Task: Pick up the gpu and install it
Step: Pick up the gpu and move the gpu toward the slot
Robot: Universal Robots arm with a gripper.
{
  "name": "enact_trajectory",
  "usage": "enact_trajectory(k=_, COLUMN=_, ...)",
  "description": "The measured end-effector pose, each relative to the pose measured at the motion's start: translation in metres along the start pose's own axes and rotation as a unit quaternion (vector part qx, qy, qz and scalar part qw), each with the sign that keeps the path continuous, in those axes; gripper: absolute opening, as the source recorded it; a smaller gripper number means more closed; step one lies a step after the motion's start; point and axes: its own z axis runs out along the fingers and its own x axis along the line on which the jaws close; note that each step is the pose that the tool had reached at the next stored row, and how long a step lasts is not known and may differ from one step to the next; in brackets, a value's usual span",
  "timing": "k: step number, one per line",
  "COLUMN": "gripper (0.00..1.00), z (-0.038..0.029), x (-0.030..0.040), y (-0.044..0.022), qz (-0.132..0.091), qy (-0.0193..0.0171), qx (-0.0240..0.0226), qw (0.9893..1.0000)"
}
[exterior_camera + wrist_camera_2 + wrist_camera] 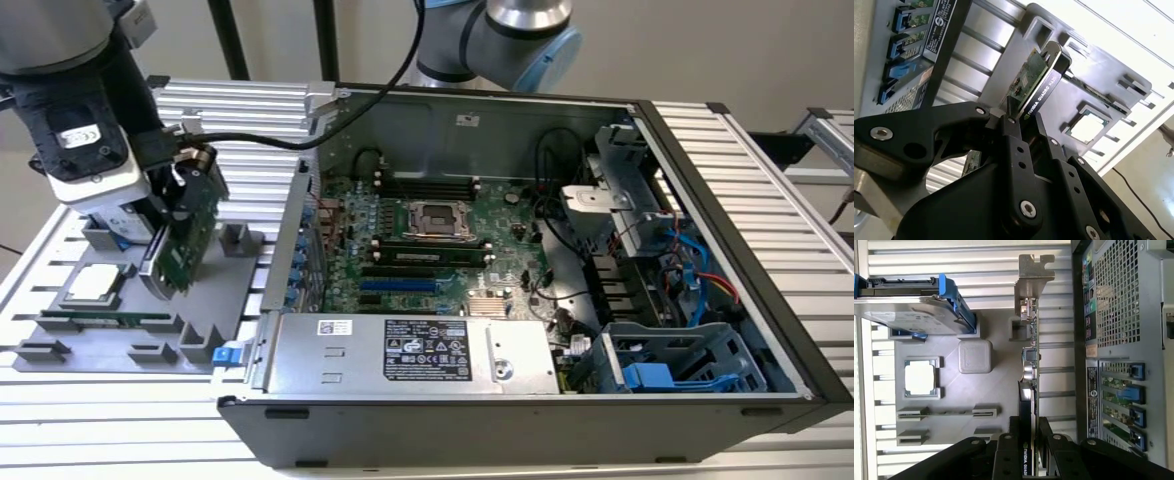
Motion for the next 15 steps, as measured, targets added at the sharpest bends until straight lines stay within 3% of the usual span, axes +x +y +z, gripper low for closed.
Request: enact_trajectory(k=15, gripper=0.0, z=-0.0147, x=-0.0005, y=0.0009, qz=0.0, qy=0.0, qx=0.0, qw=1.0)
